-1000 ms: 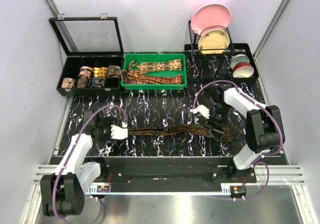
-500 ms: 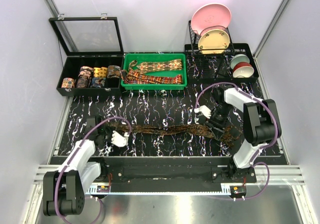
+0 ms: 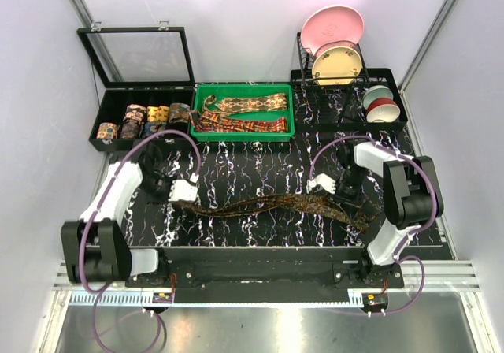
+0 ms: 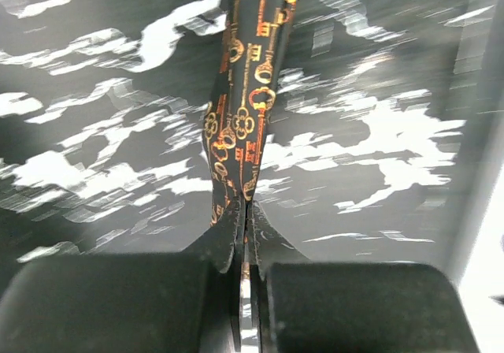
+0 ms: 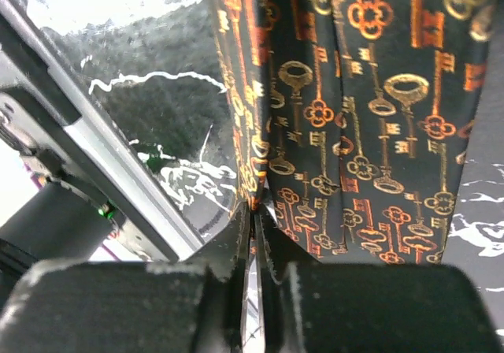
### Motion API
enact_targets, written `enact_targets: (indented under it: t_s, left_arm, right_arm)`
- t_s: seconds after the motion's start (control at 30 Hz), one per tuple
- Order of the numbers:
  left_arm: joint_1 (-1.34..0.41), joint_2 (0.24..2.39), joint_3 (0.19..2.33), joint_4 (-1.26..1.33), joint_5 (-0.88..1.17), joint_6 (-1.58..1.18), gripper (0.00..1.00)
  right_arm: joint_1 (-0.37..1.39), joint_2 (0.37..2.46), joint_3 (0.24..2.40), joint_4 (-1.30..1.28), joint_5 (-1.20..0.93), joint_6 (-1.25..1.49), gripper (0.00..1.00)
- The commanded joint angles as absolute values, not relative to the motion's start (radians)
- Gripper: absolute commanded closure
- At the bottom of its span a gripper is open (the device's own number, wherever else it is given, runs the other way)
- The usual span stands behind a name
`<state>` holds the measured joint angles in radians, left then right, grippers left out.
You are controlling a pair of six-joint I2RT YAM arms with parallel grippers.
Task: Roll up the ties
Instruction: Flatten out the tie at the center of the board.
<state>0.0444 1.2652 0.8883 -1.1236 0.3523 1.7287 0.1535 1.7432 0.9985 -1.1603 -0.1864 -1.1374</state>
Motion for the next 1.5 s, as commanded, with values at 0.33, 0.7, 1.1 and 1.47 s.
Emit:
enact_targets:
  t_s: [0.33,0.7,1.1,1.47]
  left_arm:
    - [0.078,1.923,1.322,-1.486,0.396,1.39,1.0]
    - [0.113,2.021,1.48,-1.454,0.386,1.367,0.61]
    - [0.155,1.473,1.188,-1.097,0.572,1.378,0.25]
    - [0.097,1.328,0.914,-0.973,0.514,1.551,0.27]
  right_arm:
    - [0.14,1.882,1.109,-1.161,-0.134,-1.236,0.98]
    - [0.13,1.928,1.207,-1.222,-0.153,-1.21,0.57]
    - [-0.115,1.783,1.428,-1.468,-0.469,-1.072,0.48]
    - [-0.281,1.93,1.362,-1.229,-0.514,-0.744,0.84]
